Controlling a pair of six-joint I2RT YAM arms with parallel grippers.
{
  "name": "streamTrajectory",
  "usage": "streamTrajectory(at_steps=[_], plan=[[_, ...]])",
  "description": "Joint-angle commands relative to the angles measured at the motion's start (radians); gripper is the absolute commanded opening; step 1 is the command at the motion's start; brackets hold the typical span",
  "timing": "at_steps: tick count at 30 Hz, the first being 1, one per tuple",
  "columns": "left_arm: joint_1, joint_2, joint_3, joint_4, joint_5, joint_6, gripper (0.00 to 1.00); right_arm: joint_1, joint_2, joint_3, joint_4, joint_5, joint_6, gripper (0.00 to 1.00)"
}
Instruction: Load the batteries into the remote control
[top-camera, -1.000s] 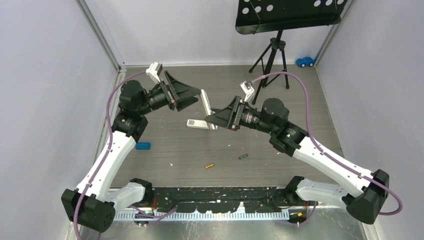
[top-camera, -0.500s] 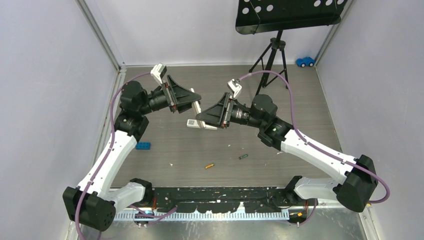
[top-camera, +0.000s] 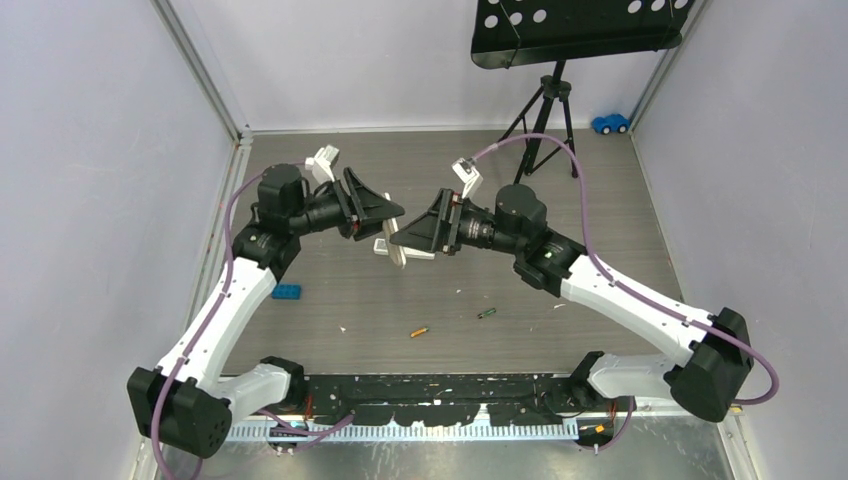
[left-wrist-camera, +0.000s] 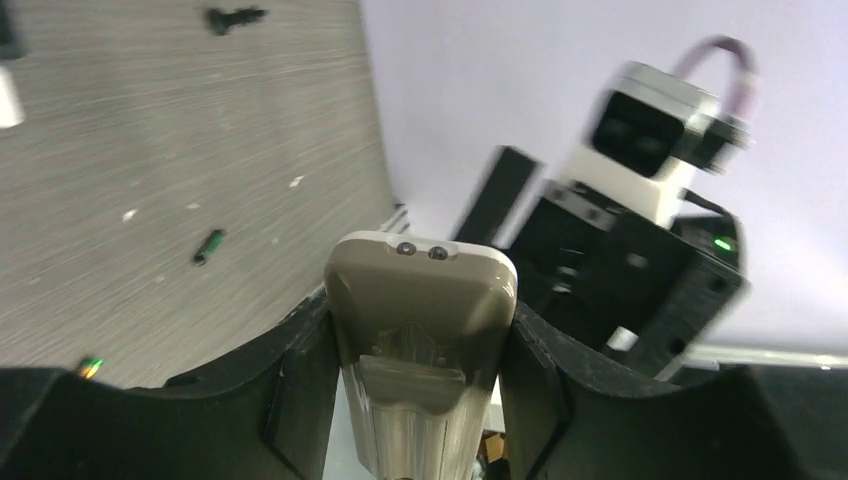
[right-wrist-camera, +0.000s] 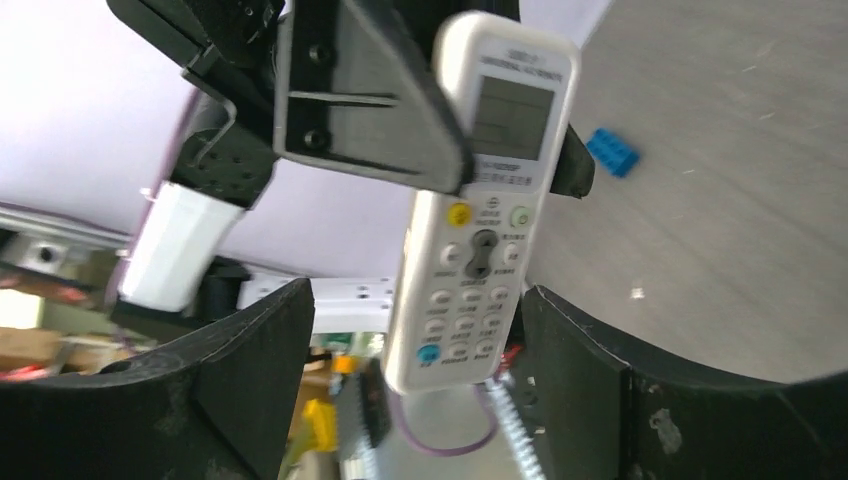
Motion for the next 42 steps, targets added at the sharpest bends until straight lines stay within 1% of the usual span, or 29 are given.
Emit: streamTrajectory(at_steps=[1, 4, 6, 7, 9, 12, 15, 17, 20, 22, 24, 25, 26, 27, 28, 29, 30, 33, 34, 35, 39, 41, 42], plan=[[-0.002, 0.020, 0.060, -0.282, -0.177, 0.133, 0.00, 0.010, -0.046, 0.072, -0.160, 0.162, -0.335, 0.81], [-0.002, 0.037, 0.072, -0.374, -0.304, 0.158, 0.00, 0.063, -0.005, 0.120, -0.256, 0.279, -0.445, 0.82], [-0.002, 0.044, 0.074, -0.401, -0.357, 0.163, 0.00, 0.119, 0.041, 0.173, -0.345, 0.408, -0.515, 0.82], [-0.002, 0.050, 0.076, -0.413, -0.374, 0.163, 0.00, 0.154, 0.069, 0.197, -0.392, 0.508, -0.538, 0.82], [-0.002, 0.054, 0.075, -0.421, -0.395, 0.160, 0.00, 0.191, 0.120, 0.237, -0.434, 0.611, -0.563, 0.82], [-0.002, 0.060, 0.071, -0.426, -0.404, 0.157, 0.00, 0.222, 0.184, 0.273, -0.446, 0.671, -0.574, 0.82], [-0.002, 0.061, 0.069, -0.428, -0.404, 0.155, 0.00, 0.226, 0.221, 0.282, -0.419, 0.643, -0.554, 0.81], [-0.001, 0.058, 0.068, -0.427, -0.399, 0.155, 0.00, 0.226, 0.234, 0.283, -0.403, 0.622, -0.542, 0.79], [0.000, 0.054, 0.064, -0.416, -0.374, 0.150, 0.00, 0.225, 0.231, 0.263, -0.353, 0.571, -0.514, 0.72], [0.001, 0.053, 0.058, -0.403, -0.340, 0.145, 0.00, 0.221, 0.227, 0.246, -0.320, 0.527, -0.486, 0.65], [0.009, 0.053, 0.046, -0.357, -0.272, 0.145, 0.00, 0.207, 0.221, 0.233, -0.282, 0.453, -0.444, 0.54], [0.016, 0.054, 0.041, -0.342, -0.244, 0.145, 0.00, 0.195, 0.219, 0.220, -0.258, 0.389, -0.420, 0.47], [0.024, 0.056, 0.042, -0.338, -0.218, 0.147, 0.01, 0.182, 0.219, 0.211, -0.232, 0.359, -0.395, 0.43], [0.032, 0.056, 0.041, -0.326, -0.196, 0.156, 0.03, 0.164, 0.219, 0.200, -0.209, 0.312, -0.370, 0.35], [0.041, 0.057, 0.043, -0.325, -0.172, 0.167, 0.07, 0.150, 0.217, 0.191, -0.197, 0.280, -0.350, 0.29], [0.050, 0.056, 0.047, -0.324, -0.147, 0.177, 0.13, 0.140, 0.213, 0.183, -0.170, 0.254, -0.331, 0.24], [0.059, 0.058, 0.052, -0.323, -0.121, 0.194, 0.25, 0.130, 0.207, 0.175, -0.153, 0.237, -0.316, 0.20], [0.085, 0.056, 0.080, -0.347, -0.053, 0.279, 0.66, 0.097, 0.174, 0.151, -0.128, 0.181, -0.301, 0.13], [0.095, 0.057, 0.090, -0.356, -0.027, 0.310, 0.73, 0.084, 0.159, 0.142, -0.121, 0.152, -0.299, 0.13], [0.106, 0.055, 0.099, -0.365, -0.003, 0.349, 0.77, 0.065, 0.141, 0.133, -0.107, 0.112, -0.295, 0.13], [0.118, 0.036, 0.120, -0.358, 0.113, 0.448, 0.83, -0.012, 0.079, 0.104, -0.097, -0.079, -0.286, 0.12], [0.118, 0.010, 0.098, -0.277, 0.189, 0.433, 0.84, -0.037, 0.057, 0.107, -0.117, -0.163, -0.281, 0.11], [0.118, -0.002, 0.071, -0.201, 0.232, 0.402, 0.85, -0.045, 0.059, 0.120, -0.144, -0.202, -0.278, 0.11]])
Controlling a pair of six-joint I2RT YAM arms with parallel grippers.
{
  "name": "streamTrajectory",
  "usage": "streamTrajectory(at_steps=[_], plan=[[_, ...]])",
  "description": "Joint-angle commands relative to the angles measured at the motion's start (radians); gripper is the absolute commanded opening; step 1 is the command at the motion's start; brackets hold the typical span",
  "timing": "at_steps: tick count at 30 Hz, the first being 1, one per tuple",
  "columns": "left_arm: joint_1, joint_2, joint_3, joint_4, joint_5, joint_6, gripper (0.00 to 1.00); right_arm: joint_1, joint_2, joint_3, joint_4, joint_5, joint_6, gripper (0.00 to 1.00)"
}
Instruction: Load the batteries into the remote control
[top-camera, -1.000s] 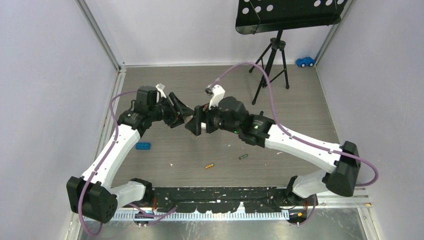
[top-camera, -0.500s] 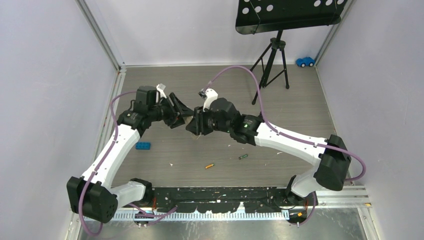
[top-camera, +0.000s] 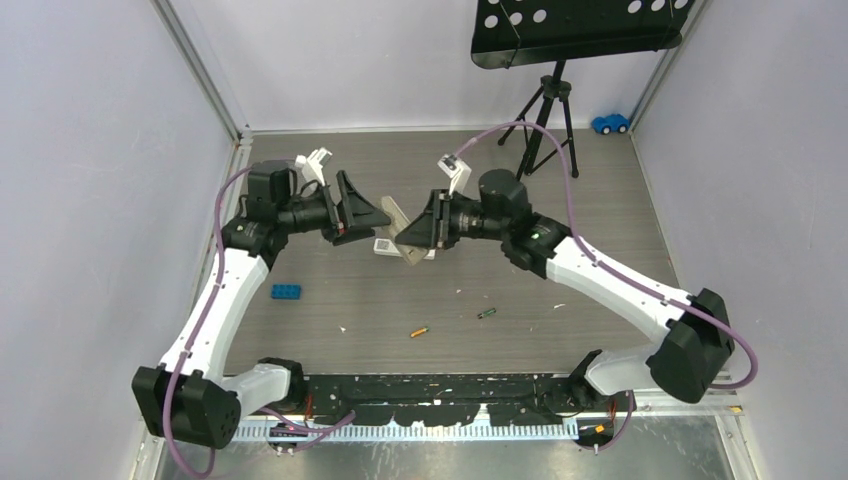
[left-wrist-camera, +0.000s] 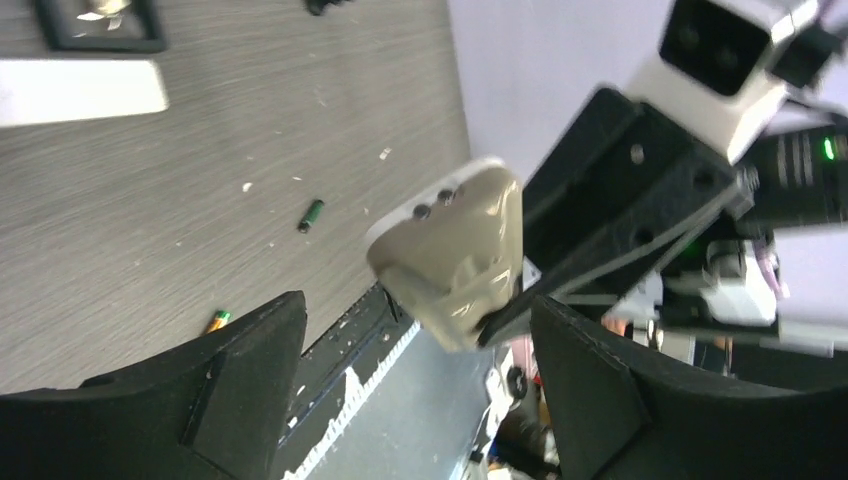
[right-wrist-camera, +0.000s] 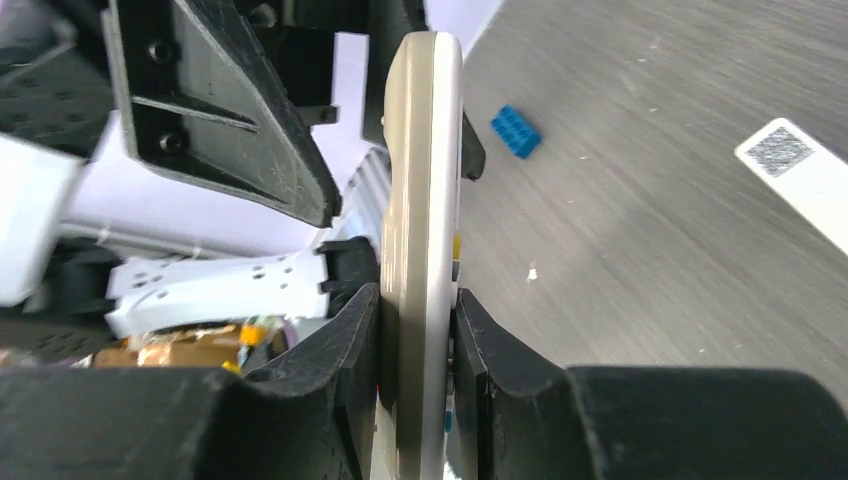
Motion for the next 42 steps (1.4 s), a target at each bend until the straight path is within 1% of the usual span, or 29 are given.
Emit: streamTrajectory(at_steps=[1, 2, 5, 7, 10, 13, 15, 18, 22, 26, 28, 32, 34, 36, 37, 39, 40, 41, 42], plan=[[0.005, -0.072, -0.049, 0.258, 0.251, 0.001, 0.85, -0.038, -0.067, 0.043, 0.023, -0.288, 0.036, 0.11], [0.004, -0.082, -0.082, 0.355, 0.276, -0.031, 0.85, -0.040, -0.061, 0.065, 0.015, -0.325, 0.050, 0.10], [0.005, -0.085, -0.149, 0.516, 0.322, -0.139, 0.82, -0.040, -0.073, 0.060, 0.060, -0.405, 0.108, 0.10], [0.004, -0.084, -0.168, 0.579, 0.357, -0.176, 0.77, -0.040, -0.084, 0.061, 0.049, -0.447, 0.107, 0.10], [0.005, -0.100, -0.186, 0.634, 0.391, -0.216, 0.69, -0.047, -0.092, 0.079, -0.053, -0.468, 0.053, 0.10], [0.005, -0.119, -0.188, 0.622, 0.413, -0.210, 0.60, -0.062, -0.096, 0.077, -0.078, -0.478, 0.037, 0.10], [0.004, -0.130, -0.188, 0.595, 0.415, -0.192, 0.56, -0.074, -0.095, 0.073, -0.073, -0.481, 0.044, 0.10], [0.003, -0.139, -0.194, 0.584, 0.417, -0.185, 0.53, -0.080, -0.084, 0.067, -0.027, -0.501, 0.073, 0.10], [-0.009, -0.136, -0.199, 0.569, 0.430, -0.174, 0.44, -0.088, -0.059, 0.078, -0.009, -0.527, 0.083, 0.10], [-0.023, -0.137, -0.191, 0.521, 0.423, -0.113, 0.42, -0.094, -0.040, 0.090, -0.003, -0.544, 0.099, 0.10], [-0.025, -0.135, -0.179, 0.465, 0.416, -0.082, 0.41, -0.094, -0.030, 0.092, 0.001, -0.556, 0.111, 0.10], [-0.037, -0.126, -0.172, 0.458, 0.421, -0.074, 0.41, -0.096, -0.017, 0.094, 0.001, -0.570, 0.117, 0.10], [-0.042, -0.120, -0.172, 0.449, 0.421, -0.067, 0.39, -0.098, -0.013, 0.096, 0.001, -0.577, 0.115, 0.10], [-0.044, -0.117, -0.175, 0.447, 0.421, -0.066, 0.33, -0.097, -0.009, 0.098, 0.001, -0.586, 0.115, 0.10], [-0.046, -0.115, -0.175, 0.446, 0.421, -0.066, 0.28, -0.097, -0.005, 0.099, 0.001, -0.589, 0.116, 0.10], [-0.050, -0.112, -0.174, 0.448, 0.421, -0.065, 0.11, -0.097, 0.003, 0.104, 0.001, -0.597, 0.118, 0.10], [-0.052, -0.111, -0.173, 0.447, 0.421, -0.065, 0.00, -0.097, 0.004, 0.105, 0.001, -0.597, 0.121, 0.11], [-0.053, -0.111, -0.174, 0.446, 0.418, -0.064, 0.00, -0.097, 0.004, 0.105, 0.001, -0.593, 0.119, 0.13], [-0.054, -0.112, -0.176, 0.446, 0.413, -0.063, 0.00, -0.098, 0.003, 0.108, -0.005, -0.582, 0.112, 0.17]])
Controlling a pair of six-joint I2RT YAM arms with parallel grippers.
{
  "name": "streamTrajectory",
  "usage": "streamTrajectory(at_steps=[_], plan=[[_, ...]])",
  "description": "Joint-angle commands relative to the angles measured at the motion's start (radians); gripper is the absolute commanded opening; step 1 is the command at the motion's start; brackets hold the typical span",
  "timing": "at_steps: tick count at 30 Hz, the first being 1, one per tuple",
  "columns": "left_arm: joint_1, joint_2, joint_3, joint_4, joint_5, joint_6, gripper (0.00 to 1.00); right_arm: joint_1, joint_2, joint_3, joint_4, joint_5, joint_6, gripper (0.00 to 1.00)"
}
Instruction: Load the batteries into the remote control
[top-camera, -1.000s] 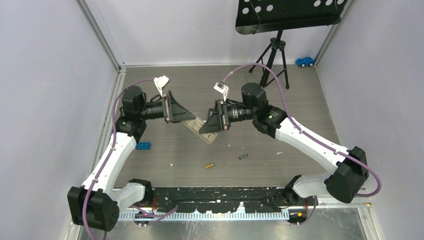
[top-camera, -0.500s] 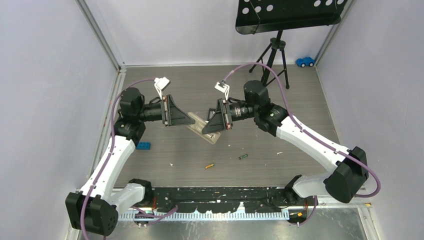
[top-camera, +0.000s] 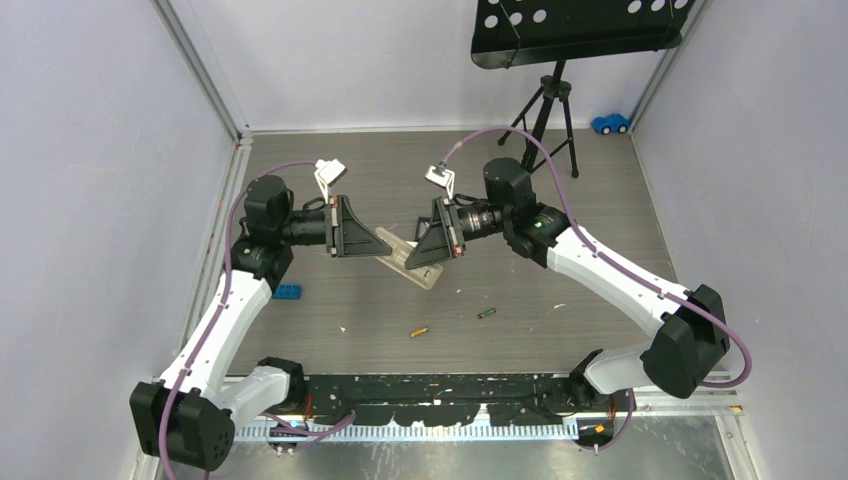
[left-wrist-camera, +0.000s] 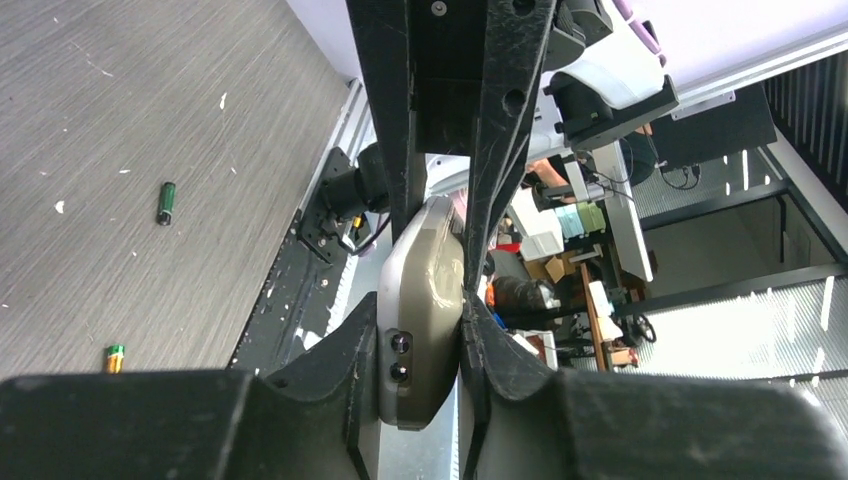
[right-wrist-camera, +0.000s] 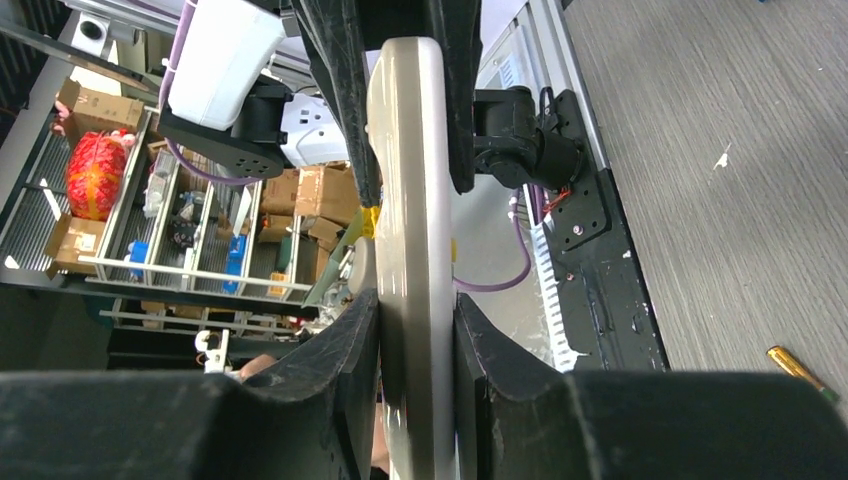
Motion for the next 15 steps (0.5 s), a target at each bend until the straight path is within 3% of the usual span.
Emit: streamTrajectory(at_steps=[1, 3, 6, 9, 15], plan=[[-0.013, 0.002, 0.013, -0.013, -0.024, 0.034, 0.00, -0.001, -0.004, 0.060, 0.034, 0.018, 0.012, 0.27], [-0.013, 0.002, 0.009, -0.021, -0.053, 0.034, 0.00, -0.008, -0.016, 0.054, 0.009, 0.069, 0.000, 0.47], [-0.013, 0.013, -0.003, -0.052, -0.127, 0.032, 0.00, -0.024, -0.047, 0.022, -0.009, 0.172, -0.007, 0.65], [-0.013, 0.034, -0.025, -0.078, -0.214, 0.026, 0.00, -0.034, -0.090, -0.021, -0.064, 0.321, -0.038, 0.72], [-0.016, 0.041, -0.088, -0.065, -0.412, -0.034, 0.00, -0.037, -0.237, -0.154, -0.105, 0.691, -0.031, 0.73]])
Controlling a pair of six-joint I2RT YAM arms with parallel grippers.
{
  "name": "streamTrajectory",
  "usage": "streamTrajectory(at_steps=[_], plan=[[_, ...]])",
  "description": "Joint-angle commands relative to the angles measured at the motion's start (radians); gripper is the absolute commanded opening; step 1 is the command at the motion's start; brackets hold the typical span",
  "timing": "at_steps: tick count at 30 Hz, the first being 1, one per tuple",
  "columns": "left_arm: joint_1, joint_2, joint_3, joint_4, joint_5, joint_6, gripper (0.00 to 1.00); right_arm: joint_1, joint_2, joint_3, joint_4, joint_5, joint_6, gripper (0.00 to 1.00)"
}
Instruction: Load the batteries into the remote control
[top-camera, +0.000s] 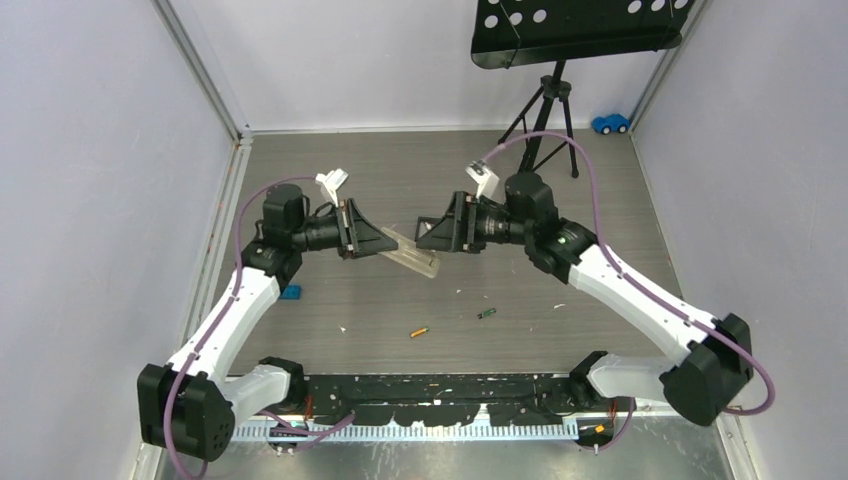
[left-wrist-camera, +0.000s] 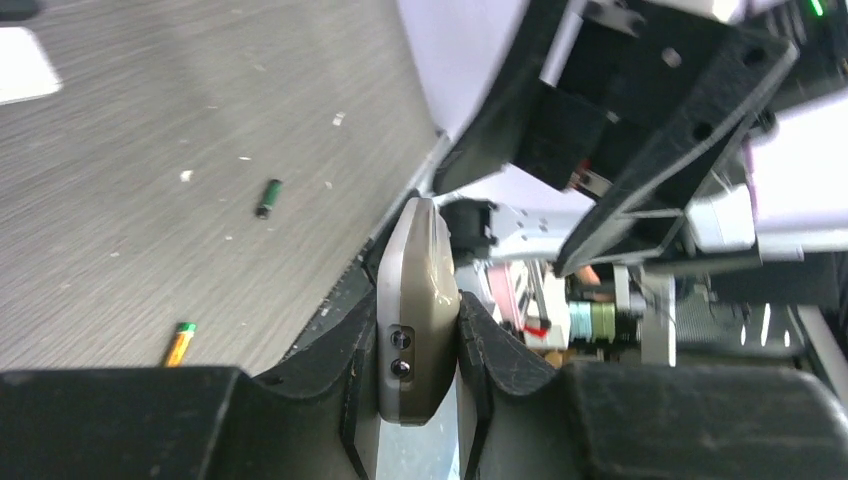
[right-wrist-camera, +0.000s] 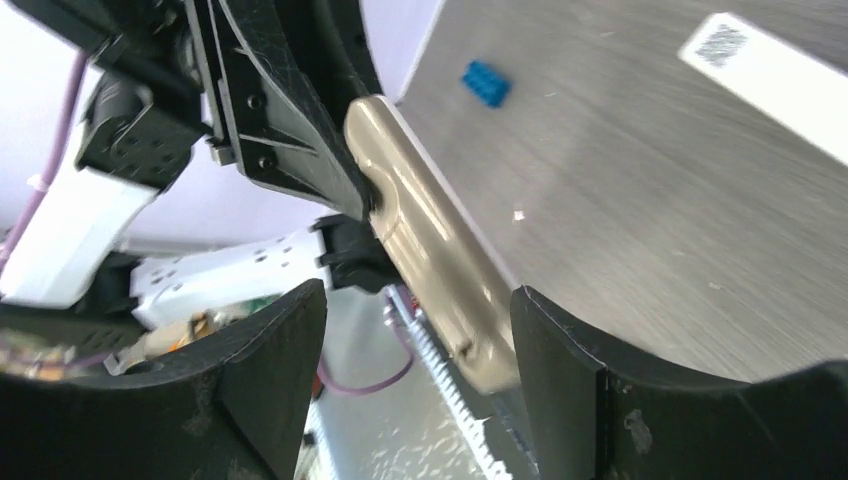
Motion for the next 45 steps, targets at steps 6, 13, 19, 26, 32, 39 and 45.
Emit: streamTrajectory(at_steps=[6, 13, 19, 26, 32, 39, 45], plan=[[-0.077, -0.015, -0.144, 0.060, -0.420, -0.060, 0.00, 0.001, -0.216, -0.242, 0.064, 0.450, 0.176, 0.63], [-0.196, 0.123, -0.301, 0.343, -0.573, -0.176, 0.00, 0.021, -0.131, -0.393, 0.232, 0.488, 0.350, 0.50], [-0.265, 0.244, -0.310, 0.396, -0.649, -0.132, 0.00, 0.053, -0.029, -0.432, 0.306, 0.528, 0.363, 0.58], [-0.279, 0.320, -0.342, 0.432, -0.674, -0.113, 0.00, 0.072, 0.083, -0.459, 0.364, 0.531, 0.405, 0.60], [-0.281, 0.314, -0.371, 0.455, -0.673, -0.069, 0.00, 0.096, 0.143, -0.472, 0.353, 0.582, 0.425, 0.63], [-0.281, 0.309, -0.400, 0.456, -0.678, -0.035, 0.00, 0.097, 0.191, -0.483, 0.409, 0.588, 0.429, 0.64], [-0.281, 0.313, -0.409, 0.470, -0.674, -0.036, 0.00, 0.097, 0.195, -0.511, 0.446, 0.583, 0.457, 0.65]])
